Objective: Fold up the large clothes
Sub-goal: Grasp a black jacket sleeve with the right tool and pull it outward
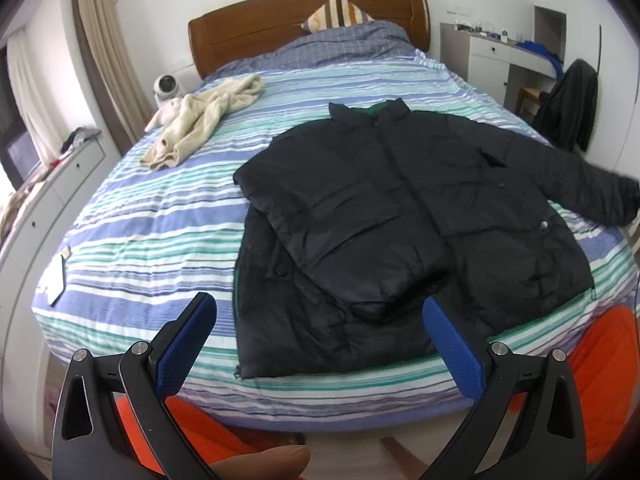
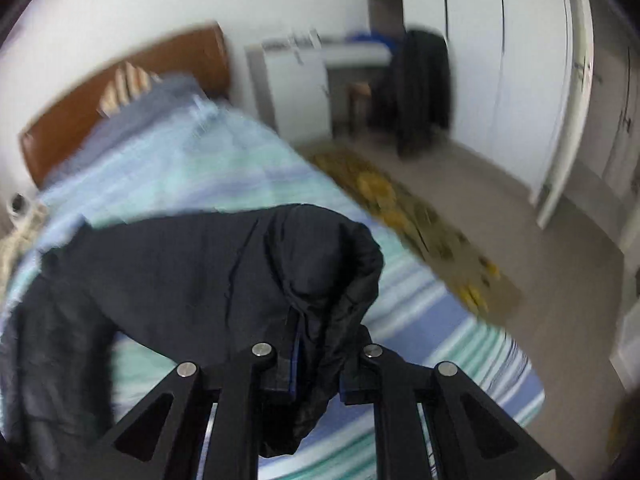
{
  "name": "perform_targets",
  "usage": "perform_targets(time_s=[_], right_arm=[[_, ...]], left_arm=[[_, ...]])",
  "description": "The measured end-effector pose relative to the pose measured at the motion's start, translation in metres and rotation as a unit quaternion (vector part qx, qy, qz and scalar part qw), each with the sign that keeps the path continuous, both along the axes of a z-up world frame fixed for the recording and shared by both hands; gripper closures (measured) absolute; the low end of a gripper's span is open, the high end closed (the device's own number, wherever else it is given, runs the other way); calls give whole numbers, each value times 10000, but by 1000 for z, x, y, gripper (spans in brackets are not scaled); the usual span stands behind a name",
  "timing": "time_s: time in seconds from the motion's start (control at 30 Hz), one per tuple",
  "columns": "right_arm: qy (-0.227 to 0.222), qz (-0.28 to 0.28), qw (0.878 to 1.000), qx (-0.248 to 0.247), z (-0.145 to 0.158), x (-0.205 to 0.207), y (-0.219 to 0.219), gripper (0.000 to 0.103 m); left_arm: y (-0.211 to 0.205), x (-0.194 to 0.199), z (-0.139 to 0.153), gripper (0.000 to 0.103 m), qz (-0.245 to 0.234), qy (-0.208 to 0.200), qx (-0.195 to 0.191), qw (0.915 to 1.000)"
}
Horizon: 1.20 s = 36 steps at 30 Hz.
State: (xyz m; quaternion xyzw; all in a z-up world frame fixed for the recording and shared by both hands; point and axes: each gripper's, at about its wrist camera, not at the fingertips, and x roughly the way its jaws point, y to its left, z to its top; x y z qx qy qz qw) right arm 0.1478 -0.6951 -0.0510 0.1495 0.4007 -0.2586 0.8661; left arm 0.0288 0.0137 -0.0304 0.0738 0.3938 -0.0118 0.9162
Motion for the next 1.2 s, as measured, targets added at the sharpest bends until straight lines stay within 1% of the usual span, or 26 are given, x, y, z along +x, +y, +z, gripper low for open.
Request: perform_targets(time_s=[0.1,0.2,0.23,0.27,0.3,0.33,0.4,0.47,0.53,0.57,0.6,0.63,0.67,0.7,0.73,0.77,0.8,0.83,0.9,0.93,0.97,1.0,1.03,1.1,1.13,1.2], right_arm=[[291,-171,9989,332,-41,8,-8,87],[304,-318,9980,457,-48,-7,-16,73],[291,-348,9979,471,-47,-13,-20,58],[271,-399,9980,407,-41,-21,-21,47],[235,-443,9984,278,-33,-32,-19,28],[198,-483,9986,123,-25,-40,-18,23],[193,-534,9983,-134,-13,-51,-11,23],[52,-486,9986,-224,1,-64,0,23],[-132,-340,9991,-195,12,-73,16,23],[-238,-229,9993,-158,17,-76,28,23],[-379,-29,9992,-94,24,-78,45,23],[-463,118,9988,-53,28,-78,57,23],[-569,377,9977,-12,33,-77,77,23],[-642,604,9961,6,36,-76,94,23],[-687,820,9943,6,39,-75,111,23],[-712,1011,9923,-7,40,-73,126,23],[-731,1307,9887,-26,42,-70,148,23],[-739,1508,9858,-44,43,-69,164,23],[-739,1942,9781,-76,43,-65,197,23],[-743,2103,9748,-84,43,-63,210,23],[-742,2233,9719,-91,43,-62,221,23],[-744,2404,9678,-94,43,-59,236,23],[-746,2494,9655,-102,43,-58,244,23],[-747,2745,9586,-126,43,-53,265,23],[-746,2827,9562,-133,44,-53,273,23],[-736,2989,9514,-82,43,-48,286,23]], left_arm=[[5,7,-2,0,9,9,115,9999],[5,15,-5,0,-183,30,340,9992],[4,17,-5,0,-318,50,386,9987],[1,19,-5,0,-520,69,425,9977],[-3,21,-6,0,-792,76,453,9958],[-10,22,-7,0,-1105,96,485,9926],[-29,25,-12,0,-1693,90,670,9833],[-52,29,-27,0,-2271,-72,1041,9683],[-69,40,-46,0,-2541,-29,1321,9581],[-75,52,-59,0,-2601,122,1393,9554],[-79,65,-72,1,-2578,288,1416,9553],[-79,77,-83,6,-2510,447,1397,9568],[-76,92,-96,37,-2429,687,1295,9589],[-73,101,-100,76,-2372,872,1121,9610],[-64,111,-99,88,-2088,987,898,9688],[-53,118,-91,93,-1905,1053,537,9746],[-43,122,-83,96,-1808,1087,255,9772],[-32,123,-73,96,-1680,996,65,9807],[4,125,-37,96,-1252,565,-148,9904],[25,125,-22,96,-1042,389,-238,9935],[56,128,-1,96,-677,169,-351,9969],[81,130,11,96,-425,63,-436,9981],[115,133,24,96,-77,-51,-562,9984],[178,140,35,96,584,-145,-740,9954],[216,143,33,96,957,-159,-827,9918],[262,151,24,96,1482,-149,-754,9860]])
